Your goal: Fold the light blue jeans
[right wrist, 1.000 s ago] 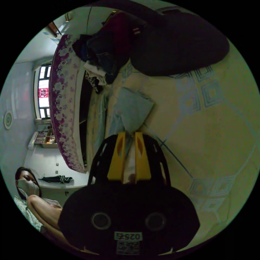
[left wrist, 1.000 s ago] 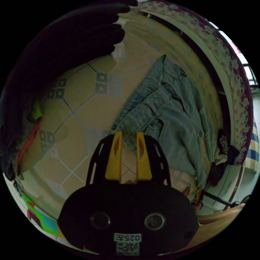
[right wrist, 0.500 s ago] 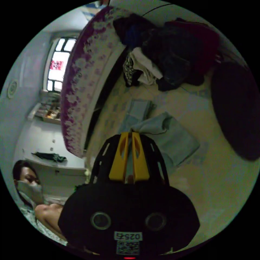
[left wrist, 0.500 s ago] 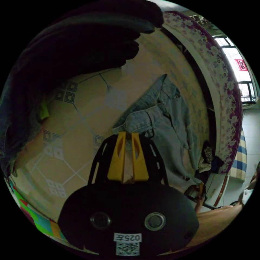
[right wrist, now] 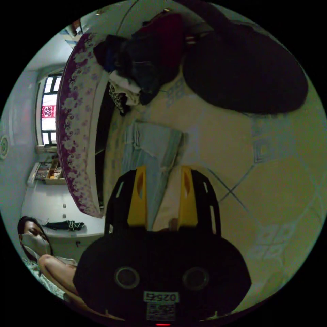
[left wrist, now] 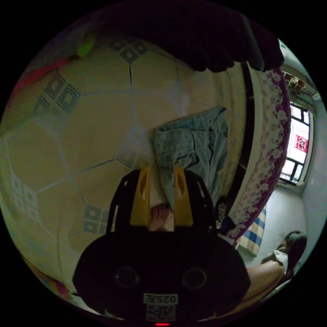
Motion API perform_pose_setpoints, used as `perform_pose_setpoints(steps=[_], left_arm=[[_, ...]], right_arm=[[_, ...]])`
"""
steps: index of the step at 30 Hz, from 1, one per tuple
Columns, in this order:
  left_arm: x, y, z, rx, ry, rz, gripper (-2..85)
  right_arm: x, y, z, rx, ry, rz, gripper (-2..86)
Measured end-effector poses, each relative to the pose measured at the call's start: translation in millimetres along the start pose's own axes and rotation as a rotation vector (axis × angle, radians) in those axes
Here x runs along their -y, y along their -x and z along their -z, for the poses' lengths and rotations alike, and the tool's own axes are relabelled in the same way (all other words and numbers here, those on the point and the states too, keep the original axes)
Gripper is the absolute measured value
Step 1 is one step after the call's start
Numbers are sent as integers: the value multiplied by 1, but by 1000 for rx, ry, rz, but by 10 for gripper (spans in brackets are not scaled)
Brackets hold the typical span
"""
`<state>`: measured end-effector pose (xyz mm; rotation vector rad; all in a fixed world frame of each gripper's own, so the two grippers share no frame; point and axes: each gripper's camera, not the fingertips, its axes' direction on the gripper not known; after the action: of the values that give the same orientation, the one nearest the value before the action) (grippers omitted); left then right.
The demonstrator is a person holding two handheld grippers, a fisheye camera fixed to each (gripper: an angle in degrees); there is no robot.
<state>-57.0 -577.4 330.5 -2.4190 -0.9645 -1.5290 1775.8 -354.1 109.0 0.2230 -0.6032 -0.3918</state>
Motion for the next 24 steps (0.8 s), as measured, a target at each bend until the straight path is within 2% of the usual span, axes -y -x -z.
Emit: perform_pose_setpoints(steps=[3,7,10,13,16,19,20,22,24], left_arm=[[5,1,-11,-83,-9,0,70],[19,-12,-24,-60,-13,-55,43],[25,-15,-31,-110,-12,-49,13],[24,-38,-20,-125,-52,-117,5],[10,-54,-5,-103,-91,-146,3],[9,-44,-26,16,46,-131,8],[9,-36,-40,68,99,-99,13],[10,-27,-51,39,128,-81,21],[9,-26,-49,27,105,-22,32]], right_arm=[[7,-3,-14,73,16,19,134],[33,15,-42,65,-7,27,74],[46,30,-58,63,44,31,35],[31,71,-24,102,-8,85,25],[-12,114,41,-92,-92,157,26],[-29,108,66,-354,-94,155,37],[-28,93,61,-400,-50,111,47],[-24,74,46,-406,38,86,65],[-27,68,41,-484,25,-2,88]])
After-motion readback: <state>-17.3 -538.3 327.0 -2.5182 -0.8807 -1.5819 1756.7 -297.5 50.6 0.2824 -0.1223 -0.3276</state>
